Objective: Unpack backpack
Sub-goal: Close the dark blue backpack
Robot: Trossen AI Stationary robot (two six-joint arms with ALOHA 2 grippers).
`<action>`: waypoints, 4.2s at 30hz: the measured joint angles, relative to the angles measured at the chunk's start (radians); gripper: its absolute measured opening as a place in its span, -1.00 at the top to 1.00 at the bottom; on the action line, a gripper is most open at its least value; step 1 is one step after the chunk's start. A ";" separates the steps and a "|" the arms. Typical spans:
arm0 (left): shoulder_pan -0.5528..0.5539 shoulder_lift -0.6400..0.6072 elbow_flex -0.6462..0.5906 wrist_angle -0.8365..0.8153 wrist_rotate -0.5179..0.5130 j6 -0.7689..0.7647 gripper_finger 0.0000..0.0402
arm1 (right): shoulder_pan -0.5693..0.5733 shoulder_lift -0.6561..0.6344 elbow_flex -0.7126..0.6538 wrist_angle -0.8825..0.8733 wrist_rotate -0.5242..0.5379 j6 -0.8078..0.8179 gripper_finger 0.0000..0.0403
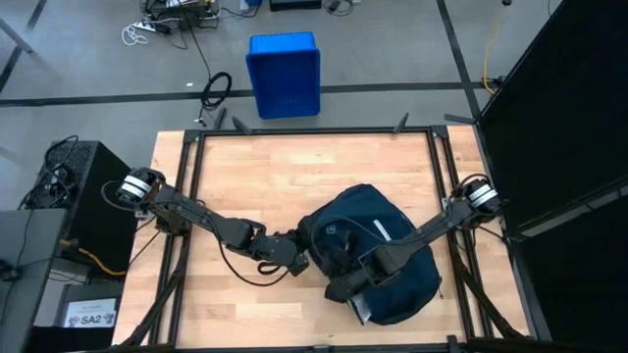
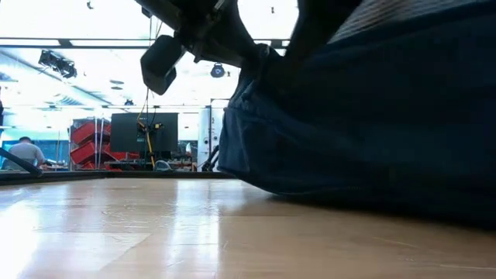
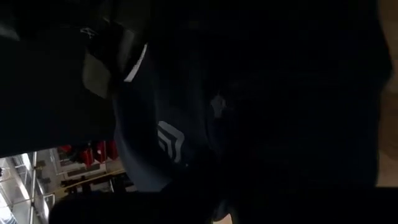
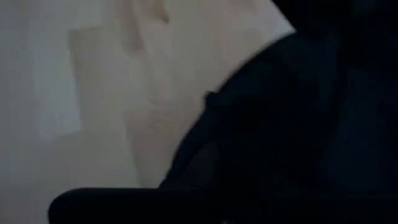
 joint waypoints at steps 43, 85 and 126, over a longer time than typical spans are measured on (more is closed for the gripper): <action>-0.045 -0.003 0.000 -0.014 0.014 -0.073 1.00 | -0.095 0.005 -0.003 0.114 -0.021 0.018 0.91; 0.066 -0.002 0.000 -0.222 -0.056 -0.184 1.00 | 0.246 -0.214 -0.003 -0.160 0.052 0.448 1.00; 0.053 -0.090 -0.002 -0.302 0.039 -0.296 1.00 | 0.130 -0.019 0.053 -0.581 0.027 0.587 1.00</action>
